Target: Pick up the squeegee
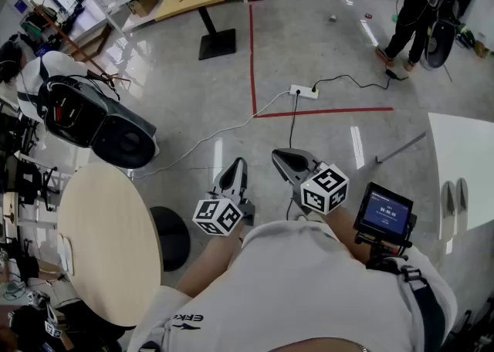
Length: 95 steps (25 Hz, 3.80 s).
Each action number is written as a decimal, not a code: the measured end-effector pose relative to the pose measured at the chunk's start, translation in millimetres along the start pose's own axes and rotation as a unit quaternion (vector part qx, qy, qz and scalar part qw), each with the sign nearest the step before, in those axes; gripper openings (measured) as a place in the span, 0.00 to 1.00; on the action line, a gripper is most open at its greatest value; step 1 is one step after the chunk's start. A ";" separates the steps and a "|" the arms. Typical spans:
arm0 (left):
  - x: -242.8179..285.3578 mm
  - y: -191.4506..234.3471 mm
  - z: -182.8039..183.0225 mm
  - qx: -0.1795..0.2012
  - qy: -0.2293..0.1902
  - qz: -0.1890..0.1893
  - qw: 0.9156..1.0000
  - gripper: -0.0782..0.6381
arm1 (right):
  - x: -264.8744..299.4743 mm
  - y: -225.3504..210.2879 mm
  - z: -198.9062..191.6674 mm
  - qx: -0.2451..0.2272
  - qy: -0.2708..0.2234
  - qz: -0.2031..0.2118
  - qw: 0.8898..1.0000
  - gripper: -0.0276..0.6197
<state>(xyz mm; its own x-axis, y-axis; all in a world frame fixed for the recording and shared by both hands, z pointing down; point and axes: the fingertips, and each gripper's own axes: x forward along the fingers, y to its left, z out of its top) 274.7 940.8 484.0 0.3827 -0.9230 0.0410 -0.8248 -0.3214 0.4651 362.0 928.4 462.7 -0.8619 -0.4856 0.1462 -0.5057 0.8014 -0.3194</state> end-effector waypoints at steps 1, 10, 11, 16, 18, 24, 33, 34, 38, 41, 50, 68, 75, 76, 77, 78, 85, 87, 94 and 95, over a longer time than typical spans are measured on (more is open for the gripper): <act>0.6 -0.1 0.3 -0.001 0.000 0.001 1.000 0.12 | 0.5 0.0 0.4 0.000 0.001 0.002 1.000 0.05; 6.7 3.0 2.1 -0.004 0.002 0.011 1.000 0.11 | 6.1 -3.3 5.0 0.003 0.005 0.015 1.000 0.05; 9.3 2.7 2.9 -0.005 0.003 0.013 1.000 0.11 | 6.5 -5.2 6.4 0.004 0.005 0.017 1.000 0.05; 29.3 -6.8 -1.0 -0.006 0.003 0.021 1.000 0.12 | -1.4 -25.4 12.9 0.016 0.002 0.028 0.999 0.05; 36.2 -11.1 -4.4 -0.006 0.003 0.026 1.000 0.11 | -5.9 -33.9 14.0 0.020 0.000 0.032 0.999 0.05; 51.5 -22.4 -8.3 -0.006 -0.004 0.043 0.999 0.11 | -16.3 -55.2 18.9 0.033 -0.003 0.045 0.998 0.05; 68.5 -18.0 3.2 -0.008 -0.008 0.060 0.998 0.11 | -4.7 -69.8 31.8 0.035 0.007 0.068 0.997 0.05; 69.7 -13.3 4.4 -0.008 -0.009 0.058 0.998 0.11 | 0.5 -70.0 31.0 0.032 0.008 0.070 0.997 0.05; 79.1 8.9 9.8 -0.012 -0.009 0.046 0.999 0.11 | 24.1 -73.6 30.9 0.024 0.010 0.077 0.997 0.05; 90.1 32.5 21.9 -0.015 -0.010 0.036 0.999 0.11 | 50.6 -81.4 35.0 0.030 0.010 0.069 0.997 0.05; 139.3 115.5 68.2 -0.006 -0.001 0.018 1.000 0.11 | 148.3 -112.3 66.1 0.029 0.004 0.045 0.999 0.05; 172.7 256.5 120.9 -0.011 0.002 0.015 1.000 0.11 | 306.4 -129.0 76.4 0.016 0.008 0.026 0.999 0.05; 194.5 282.4 132.5 -0.006 0.003 0.019 1.000 0.11 | 343.4 -145.7 87.6 0.011 0.005 0.033 0.999 0.05; 200.8 286.7 136.5 -0.006 0.002 0.022 1.000 0.11 | 348.7 -150.4 91.3 0.011 0.004 0.034 0.999 0.05; 207.8 291.2 140.7 -0.006 0.000 0.025 1.000 0.11 | 353.8 -155.8 95.2 0.012 0.003 0.036 0.999 0.05; 215.4 294.9 144.5 -0.006 -0.001 0.028 1.000 0.11 | 358.0 -162.1 99.0 0.013 0.001 0.036 0.999 0.05; 286.1 309.8 166.6 -0.004 -0.002 0.042 0.999 0.11 | 382.4 -227.9 131.8 0.014 -0.006 0.043 0.999 0.05; 307.5 313.8 172.3 -0.002 -0.003 0.040 0.999 0.11 | 391.9 -246.5 141.5 0.012 -0.009 0.045 0.999 0.05; 374.8 312.2 179.1 0.010 -0.008 0.029 0.999 0.11 | 410.3 -304.0 167.5 0.002 -0.018 0.054 0.998 0.05; 383.6 312.8 179.2 0.011 -0.009 0.031 0.999 0.11 | 411.7 -312.0 170.0 0.001 -0.018 0.055 0.998 0.05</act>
<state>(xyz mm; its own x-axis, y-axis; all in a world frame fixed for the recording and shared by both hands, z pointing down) 88.9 448.3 486.8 0.3223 -0.9451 0.0533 -0.8562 -0.2671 0.4423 171.5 419.0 463.4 -0.9104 -0.4068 0.0759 -0.4077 0.8502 -0.3330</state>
